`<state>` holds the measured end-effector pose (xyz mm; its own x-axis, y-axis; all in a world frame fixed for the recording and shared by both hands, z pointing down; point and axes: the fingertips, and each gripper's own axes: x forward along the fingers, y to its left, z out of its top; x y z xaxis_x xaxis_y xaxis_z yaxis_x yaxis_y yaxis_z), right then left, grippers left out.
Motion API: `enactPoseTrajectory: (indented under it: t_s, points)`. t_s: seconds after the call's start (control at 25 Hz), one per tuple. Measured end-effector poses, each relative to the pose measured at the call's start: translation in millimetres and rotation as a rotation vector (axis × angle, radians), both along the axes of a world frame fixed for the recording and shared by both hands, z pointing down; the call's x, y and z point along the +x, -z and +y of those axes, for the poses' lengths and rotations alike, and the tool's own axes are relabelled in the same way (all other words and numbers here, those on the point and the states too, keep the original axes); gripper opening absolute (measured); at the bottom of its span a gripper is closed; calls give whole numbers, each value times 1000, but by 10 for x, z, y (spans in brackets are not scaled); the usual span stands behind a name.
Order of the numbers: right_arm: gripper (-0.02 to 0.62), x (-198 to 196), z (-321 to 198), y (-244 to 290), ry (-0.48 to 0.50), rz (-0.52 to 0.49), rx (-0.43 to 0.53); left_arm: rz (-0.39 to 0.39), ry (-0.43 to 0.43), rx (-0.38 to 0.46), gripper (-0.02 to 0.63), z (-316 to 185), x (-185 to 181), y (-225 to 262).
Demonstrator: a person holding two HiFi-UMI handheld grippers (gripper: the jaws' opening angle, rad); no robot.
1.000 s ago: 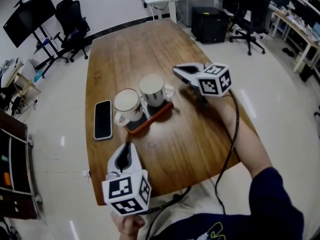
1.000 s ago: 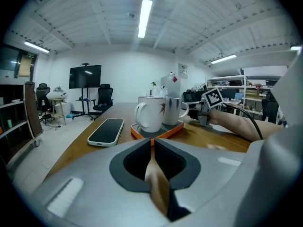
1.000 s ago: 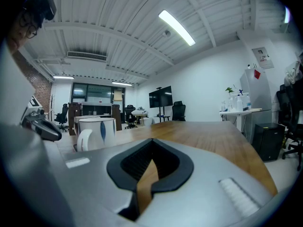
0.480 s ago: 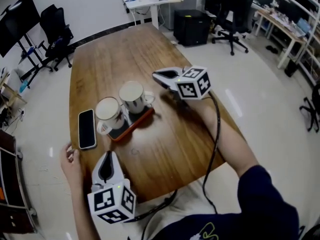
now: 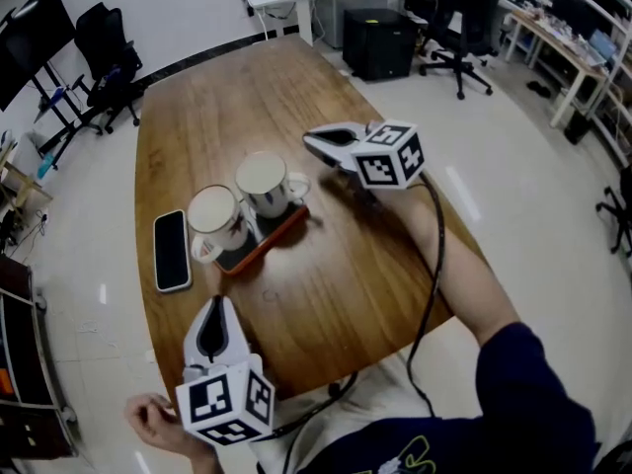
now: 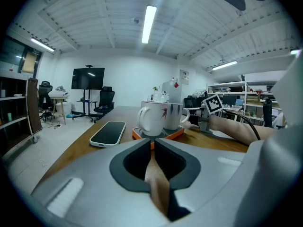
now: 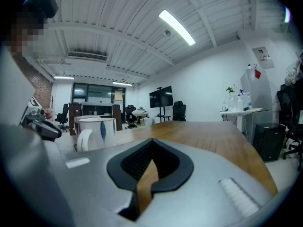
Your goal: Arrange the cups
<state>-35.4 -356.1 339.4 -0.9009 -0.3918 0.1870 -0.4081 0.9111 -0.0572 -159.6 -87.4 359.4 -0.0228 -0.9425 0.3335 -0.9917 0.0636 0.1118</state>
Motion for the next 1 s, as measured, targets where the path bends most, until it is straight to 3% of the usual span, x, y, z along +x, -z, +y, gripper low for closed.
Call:
enactPoseTrajectory:
  t_s: [0.64, 0.84, 1.0]
  points:
    - [9, 4, 6, 17, -4, 3, -6, 8, -8, 0, 3, -7, 5, 4]
    - [9, -7, 21, 27, -1, 4, -8, 5, -67, -1, 3, -38, 88, 29]
    - [9, 9, 26, 39, -3, 3, -8, 5, -57, -4, 3, -40, 79, 25]
